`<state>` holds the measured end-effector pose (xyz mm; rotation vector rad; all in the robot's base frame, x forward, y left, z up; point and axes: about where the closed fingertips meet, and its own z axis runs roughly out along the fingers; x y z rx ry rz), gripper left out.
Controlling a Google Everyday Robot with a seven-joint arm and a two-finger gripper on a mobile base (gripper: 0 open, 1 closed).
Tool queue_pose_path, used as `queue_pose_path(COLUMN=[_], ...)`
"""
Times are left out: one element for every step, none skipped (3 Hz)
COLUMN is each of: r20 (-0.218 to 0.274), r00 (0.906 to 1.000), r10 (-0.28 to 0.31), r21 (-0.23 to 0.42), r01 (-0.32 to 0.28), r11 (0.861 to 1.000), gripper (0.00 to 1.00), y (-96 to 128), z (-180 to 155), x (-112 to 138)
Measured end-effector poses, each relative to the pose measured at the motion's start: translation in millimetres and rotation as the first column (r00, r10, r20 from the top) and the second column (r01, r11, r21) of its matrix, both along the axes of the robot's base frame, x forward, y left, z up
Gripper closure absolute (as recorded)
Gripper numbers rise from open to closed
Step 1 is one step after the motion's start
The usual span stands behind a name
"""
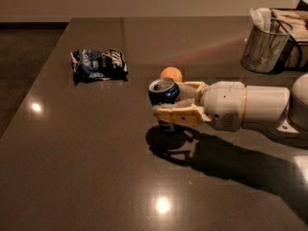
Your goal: Place pepsi can upright
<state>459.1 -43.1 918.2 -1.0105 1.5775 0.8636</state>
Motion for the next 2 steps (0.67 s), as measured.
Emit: queue_pose_path(r20=[0.036, 0.082], r00=[0.9992, 0.9965], r10=[-0.018, -0.015], r21=[0.07, 0.1], r01=[0.016, 0.006], r11=[0.997, 0.995], gripper=[1.0, 0.83], y=[-1.9, -4.4], z=[-7.4, -13.2], x=[-1.2, -2.8])
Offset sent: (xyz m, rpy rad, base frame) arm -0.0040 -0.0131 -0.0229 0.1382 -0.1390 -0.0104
